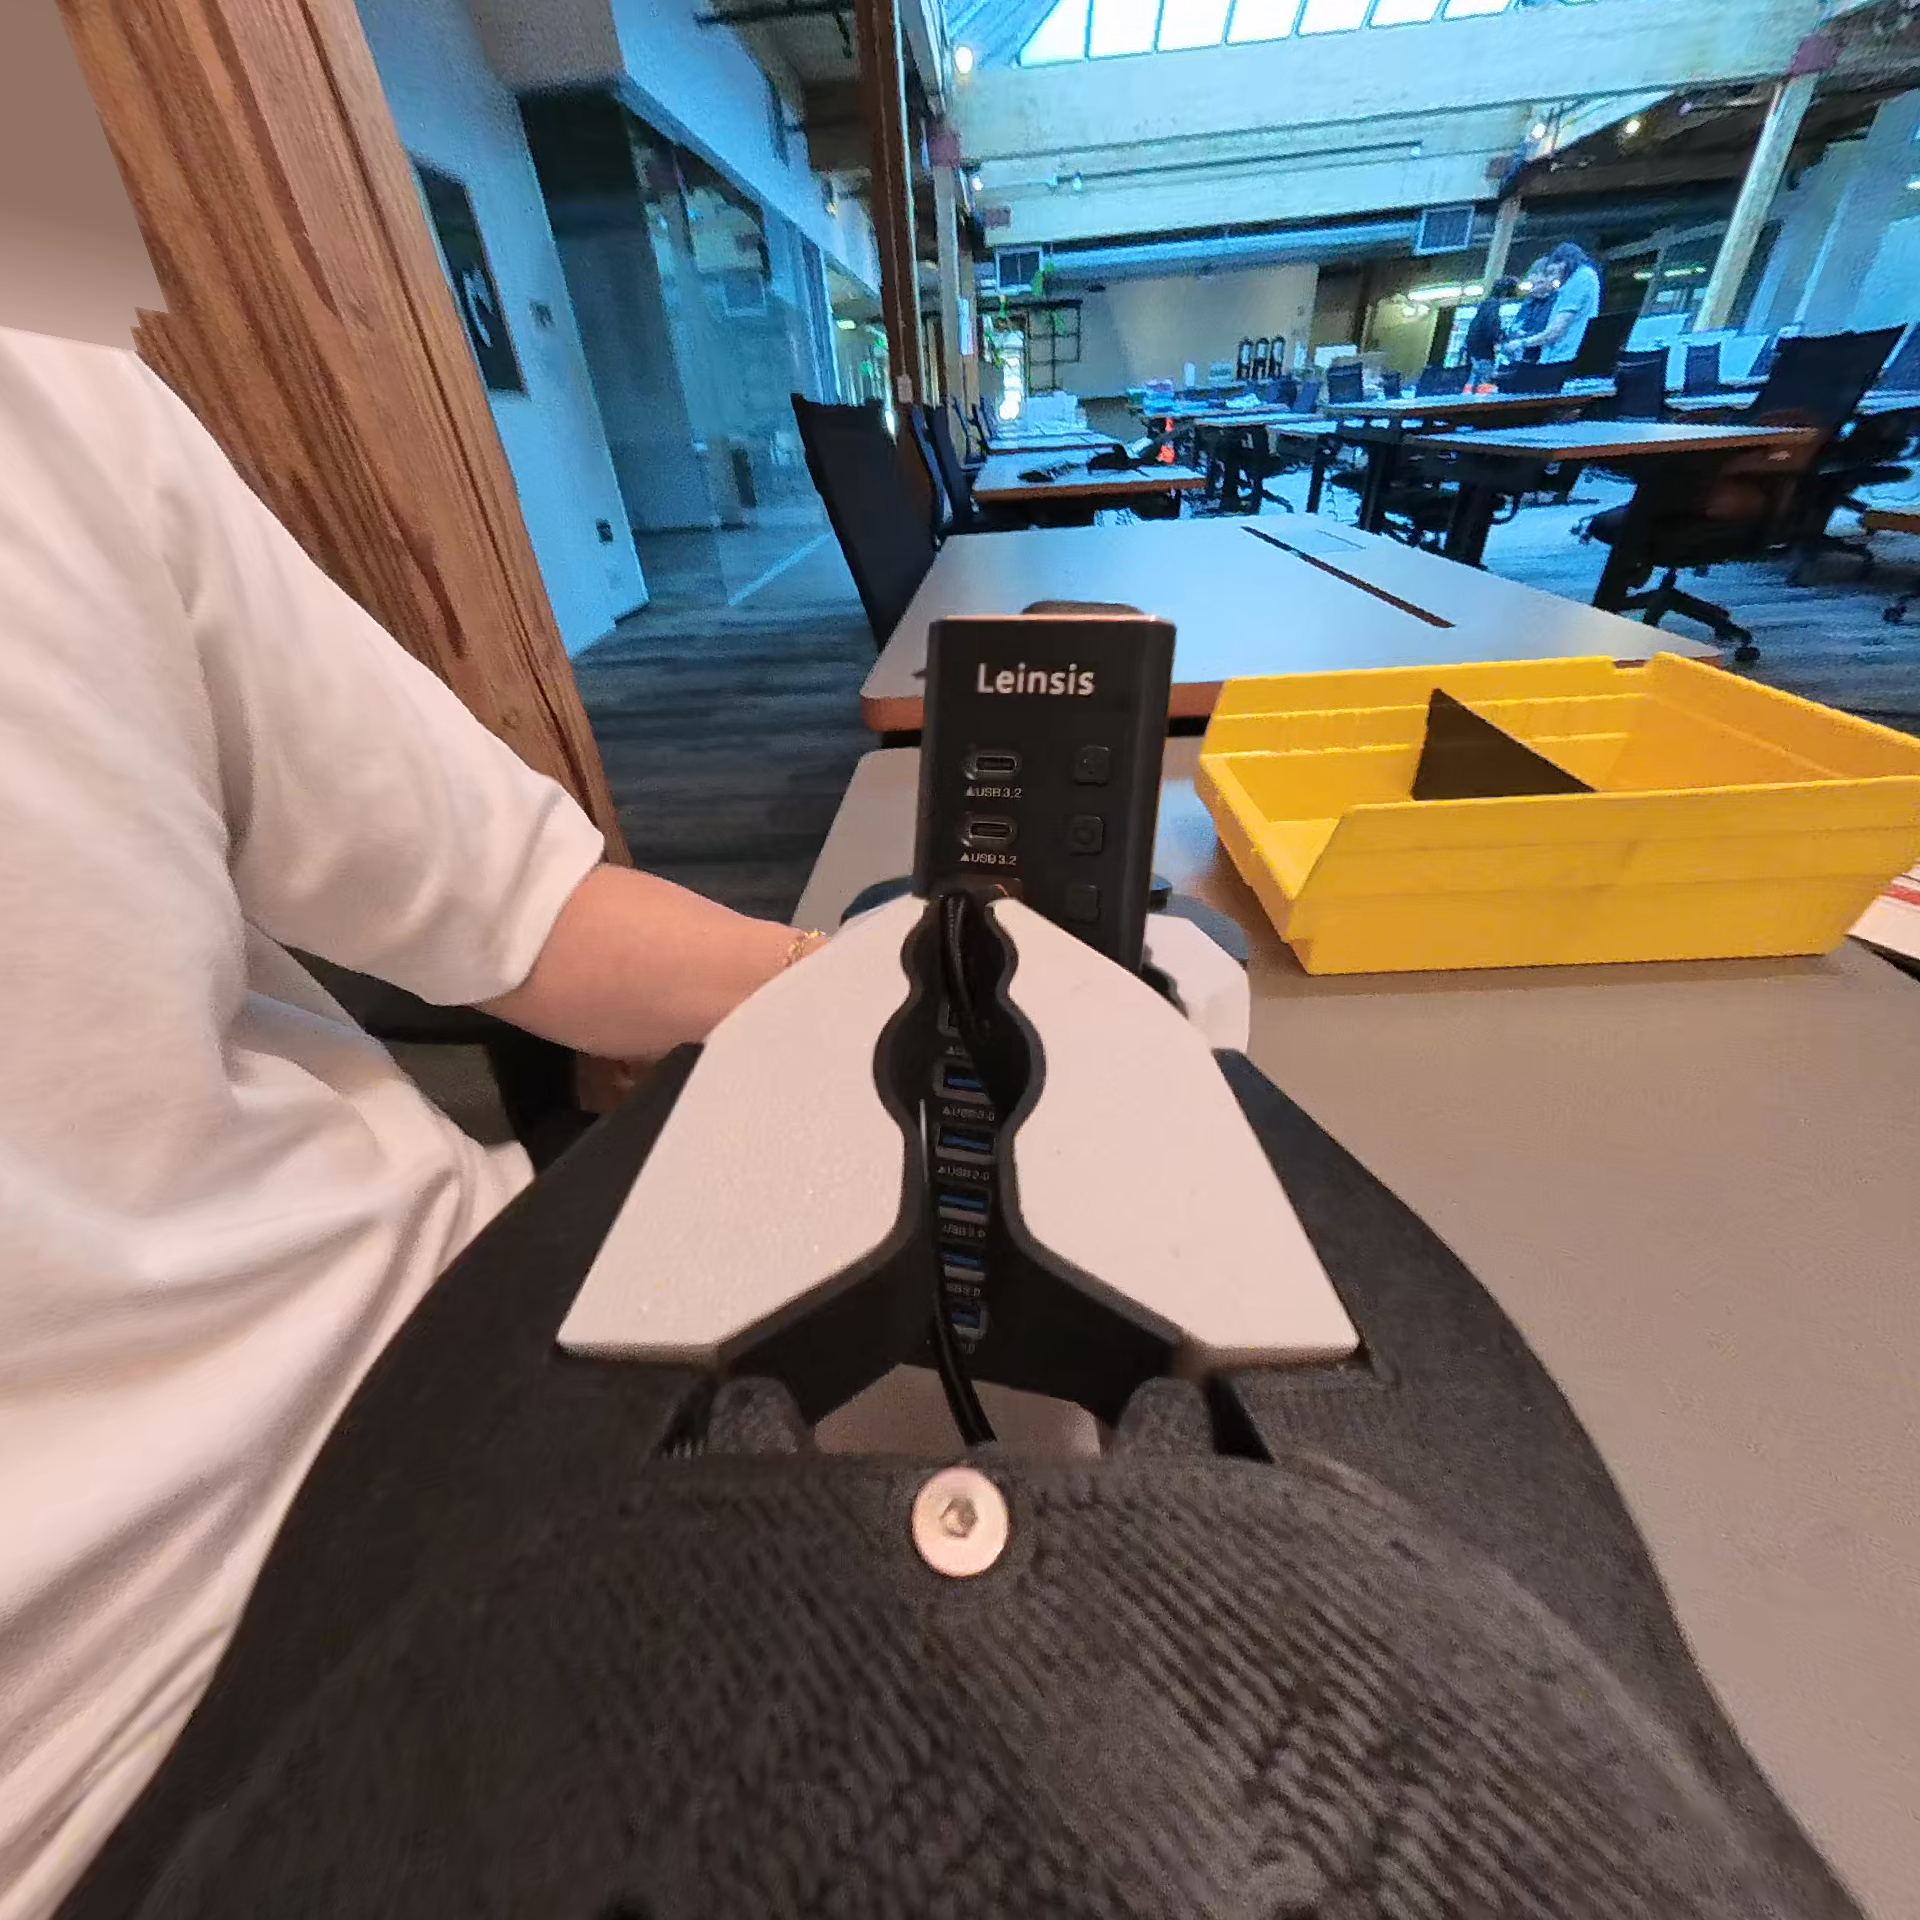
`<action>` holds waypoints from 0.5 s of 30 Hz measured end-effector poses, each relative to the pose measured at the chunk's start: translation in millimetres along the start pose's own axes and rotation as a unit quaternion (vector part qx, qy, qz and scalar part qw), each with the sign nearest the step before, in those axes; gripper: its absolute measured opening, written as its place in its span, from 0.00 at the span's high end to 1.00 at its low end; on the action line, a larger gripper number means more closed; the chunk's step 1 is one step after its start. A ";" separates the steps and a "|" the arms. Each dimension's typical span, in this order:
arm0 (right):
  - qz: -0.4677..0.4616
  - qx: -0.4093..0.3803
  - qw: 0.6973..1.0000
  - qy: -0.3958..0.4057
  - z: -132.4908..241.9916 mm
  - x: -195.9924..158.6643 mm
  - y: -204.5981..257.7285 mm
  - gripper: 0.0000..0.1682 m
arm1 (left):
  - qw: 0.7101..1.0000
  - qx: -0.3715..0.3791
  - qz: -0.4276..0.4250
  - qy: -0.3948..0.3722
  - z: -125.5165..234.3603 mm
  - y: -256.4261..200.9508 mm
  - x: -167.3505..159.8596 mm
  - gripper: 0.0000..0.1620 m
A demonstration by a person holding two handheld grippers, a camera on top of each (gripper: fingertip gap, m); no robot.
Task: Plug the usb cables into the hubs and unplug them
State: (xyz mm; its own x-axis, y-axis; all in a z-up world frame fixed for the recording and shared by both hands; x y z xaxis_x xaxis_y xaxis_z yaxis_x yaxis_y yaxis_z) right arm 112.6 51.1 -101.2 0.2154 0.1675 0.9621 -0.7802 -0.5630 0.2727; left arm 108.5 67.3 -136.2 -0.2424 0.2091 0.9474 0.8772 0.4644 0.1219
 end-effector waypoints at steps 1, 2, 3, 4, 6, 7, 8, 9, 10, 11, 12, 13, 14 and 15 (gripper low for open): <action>-0.008 0.004 1.000 -0.007 -0.4 0.3 -0.9 0.97 | 1.000 0.002 -0.006 -0.007 -1.1 -1.1 1.2 0.56; -0.017 0.004 1.000 -0.009 -1.2 -0.8 -2.8 0.97 | 1.000 -0.003 -0.004 -0.012 -3.2 -3.2 2.0 0.56; -0.021 0.003 1.000 -0.003 -2.9 -4.0 -4.6 0.97 | 1.000 -0.005 0.003 -0.008 -6.3 -4.3 1.1 0.53; -0.019 0.004 1.000 -0.003 -4.5 -5.9 -4.7 0.97 | 1.000 0.004 0.007 0.004 -8.4 -2.8 -1.6 0.52; -0.009 -0.028 1.000 -0.005 -3.3 -3.8 -10.8 0.96 | 0.998 0.042 0.002 0.044 -7.8 6.6 -8.5 0.53; 0.003 -0.043 0.999 0.005 -1.2 -4.2 -13.2 0.96 | 0.996 0.058 -0.003 0.062 -6.8 10.5 -10.4 0.54; 0.011 -0.051 0.999 0.013 0.3 -4.6 -14.0 0.97 | 0.995 0.064 -0.007 0.074 -6.5 12.3 -11.4 0.54; 0.012 -0.058 0.998 0.013 1.3 -3.9 -15.0 0.96 | 0.994 0.070 -0.008 0.083 -6.5 13.7 -11.8 0.54; 0.008 -0.063 0.998 0.012 1.9 -3.4 -16.0 0.96 | 0.993 0.075 -0.007 0.087 -6.3 15.0 -11.5 0.54; 0.002 -0.064 0.998 0.014 2.4 -3.6 -16.6 0.96 | 0.993 0.076 -0.003 0.091 -6.0 15.7 -11.8 0.55; -0.001 -0.072 0.997 0.015 3.3 -3.7 -18.4 0.96 | 0.992 0.082 0.000 0.096 -5.5 17.2 -12.7 0.55; 0.000 -0.085 0.996 0.012 4.0 -3.5 -21.4 0.95 | 0.991 0.091 0.002 0.102 -4.9 19.4 -13.9 0.55; -0.003 -0.090 0.996 0.012 4.1 -4.0 -22.7 0.94 | 0.990 0.093 0.006 0.106 -4.3 20.4 -14.6 0.55; -0.009 -0.087 0.996 0.015 2.9 -5.3 -22.3 0.93 | 0.989 0.092 0.008 0.111 -3.9 20.3 -15.0 0.55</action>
State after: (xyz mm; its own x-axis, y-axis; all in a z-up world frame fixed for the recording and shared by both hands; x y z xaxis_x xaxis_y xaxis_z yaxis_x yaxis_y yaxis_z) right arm 130.5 60.4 -112.3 0.2139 0.2020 0.9557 -0.8672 -0.4110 0.2810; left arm 131.5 70.3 -146.8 -0.1141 0.0323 0.9929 0.7846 0.6160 0.0701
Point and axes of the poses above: each gripper's, where its closed fingertips meet, z back along the fingers, x out of its top, y = z × x across the jaws, the point moved 2 cm from there along z, back along the fingers, and after that the axes turned 12 degrees about -z, right-handed, at the moved point
